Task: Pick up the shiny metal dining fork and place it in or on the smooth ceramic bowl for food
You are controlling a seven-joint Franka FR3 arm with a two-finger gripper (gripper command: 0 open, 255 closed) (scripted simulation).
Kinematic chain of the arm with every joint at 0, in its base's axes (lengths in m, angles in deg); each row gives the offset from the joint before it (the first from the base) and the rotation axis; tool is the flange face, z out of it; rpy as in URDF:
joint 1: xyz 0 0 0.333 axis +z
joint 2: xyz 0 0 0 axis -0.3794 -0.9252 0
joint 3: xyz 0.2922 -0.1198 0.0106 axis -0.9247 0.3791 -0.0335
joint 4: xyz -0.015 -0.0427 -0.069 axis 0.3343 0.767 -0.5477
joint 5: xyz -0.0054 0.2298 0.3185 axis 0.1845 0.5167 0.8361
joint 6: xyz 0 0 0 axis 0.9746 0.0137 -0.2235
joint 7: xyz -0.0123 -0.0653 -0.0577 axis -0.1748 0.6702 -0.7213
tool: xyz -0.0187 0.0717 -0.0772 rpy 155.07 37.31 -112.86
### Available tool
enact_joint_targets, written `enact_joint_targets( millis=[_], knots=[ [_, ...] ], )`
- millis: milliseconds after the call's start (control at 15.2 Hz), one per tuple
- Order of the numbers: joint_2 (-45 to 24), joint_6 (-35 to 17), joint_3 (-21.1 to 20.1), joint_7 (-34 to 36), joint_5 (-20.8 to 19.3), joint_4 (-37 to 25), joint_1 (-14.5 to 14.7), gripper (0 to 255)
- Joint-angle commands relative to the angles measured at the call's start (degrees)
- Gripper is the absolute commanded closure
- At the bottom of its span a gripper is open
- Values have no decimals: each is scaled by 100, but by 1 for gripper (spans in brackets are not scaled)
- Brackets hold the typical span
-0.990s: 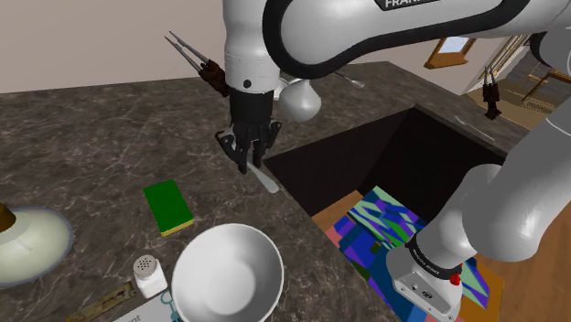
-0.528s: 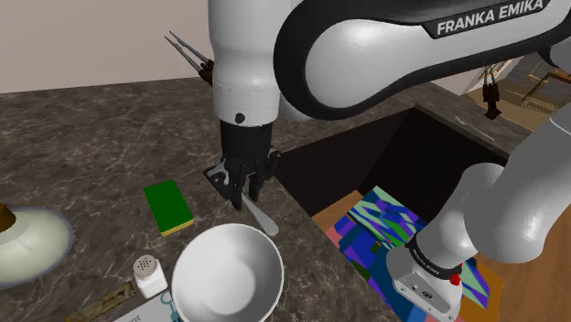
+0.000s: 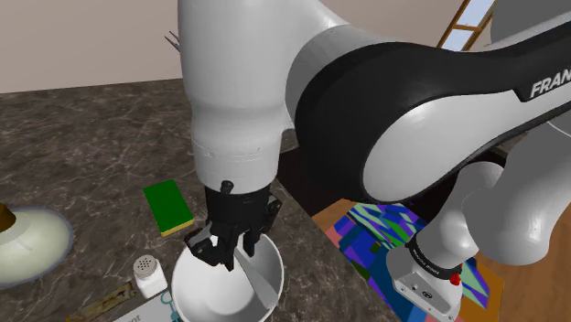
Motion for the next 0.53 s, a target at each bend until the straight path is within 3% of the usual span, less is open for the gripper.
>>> enact_joint_targets(
  millis=[0, 462],
  knots=[
    [-61, -105, -33, 79, -28, 41, 38, 255],
    [-284, -626, -40, 114, -138, 372, 68, 255]
  ],
)
